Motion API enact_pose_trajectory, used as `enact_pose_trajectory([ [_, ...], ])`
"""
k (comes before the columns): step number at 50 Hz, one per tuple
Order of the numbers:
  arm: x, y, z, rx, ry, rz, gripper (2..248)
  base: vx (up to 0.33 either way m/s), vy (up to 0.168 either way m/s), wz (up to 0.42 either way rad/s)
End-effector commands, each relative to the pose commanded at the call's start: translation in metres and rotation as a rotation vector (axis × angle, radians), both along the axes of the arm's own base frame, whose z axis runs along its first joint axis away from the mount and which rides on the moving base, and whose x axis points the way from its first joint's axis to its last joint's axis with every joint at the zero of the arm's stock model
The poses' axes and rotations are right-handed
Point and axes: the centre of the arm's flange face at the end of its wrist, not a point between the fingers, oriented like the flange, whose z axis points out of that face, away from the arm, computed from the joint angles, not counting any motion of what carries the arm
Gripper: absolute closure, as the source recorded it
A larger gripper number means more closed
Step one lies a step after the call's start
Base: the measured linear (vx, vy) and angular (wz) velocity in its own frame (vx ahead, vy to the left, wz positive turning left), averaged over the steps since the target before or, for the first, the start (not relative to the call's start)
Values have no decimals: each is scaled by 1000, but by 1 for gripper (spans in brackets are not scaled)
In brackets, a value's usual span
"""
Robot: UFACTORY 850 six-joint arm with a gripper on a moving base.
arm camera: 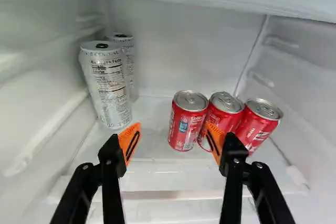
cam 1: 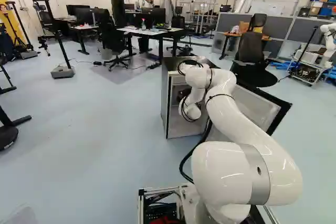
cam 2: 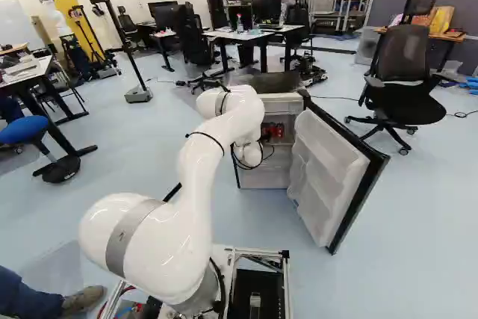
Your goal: Grab a drink from the fridge
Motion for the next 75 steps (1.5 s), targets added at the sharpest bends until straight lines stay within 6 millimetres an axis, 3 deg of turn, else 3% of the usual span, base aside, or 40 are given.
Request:
enact_pose_trajectory([
  [75, 40, 0, -18, -19, -91, 11, 69, 0, 0, 0],
])
